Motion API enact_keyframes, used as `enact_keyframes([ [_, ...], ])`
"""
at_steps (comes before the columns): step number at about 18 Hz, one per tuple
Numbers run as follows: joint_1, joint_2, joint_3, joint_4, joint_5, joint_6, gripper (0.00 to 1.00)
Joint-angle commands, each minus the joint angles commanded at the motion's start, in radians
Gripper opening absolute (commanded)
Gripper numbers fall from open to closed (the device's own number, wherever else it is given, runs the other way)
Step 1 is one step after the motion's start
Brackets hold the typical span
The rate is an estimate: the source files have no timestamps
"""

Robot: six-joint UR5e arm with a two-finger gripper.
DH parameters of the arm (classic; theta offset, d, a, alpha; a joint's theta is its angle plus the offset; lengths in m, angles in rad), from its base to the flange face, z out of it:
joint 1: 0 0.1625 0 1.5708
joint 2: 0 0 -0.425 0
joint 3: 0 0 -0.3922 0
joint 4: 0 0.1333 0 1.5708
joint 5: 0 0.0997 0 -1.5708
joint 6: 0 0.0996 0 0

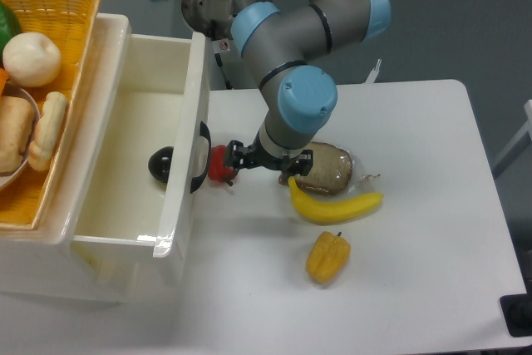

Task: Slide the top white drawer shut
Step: 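Lower the gripper and swing it toward the open drawer's front panel, then push the drawer front with the gripper to slide it shut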

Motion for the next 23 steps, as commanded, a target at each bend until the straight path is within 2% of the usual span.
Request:
enact_keyframes([
  [9,-0.041,0.014,0.005,0.000,0.000,0.002,1.00],
  [23,-0.166,0.021,0.009,0.011,0.008,0.005,1.00],
])
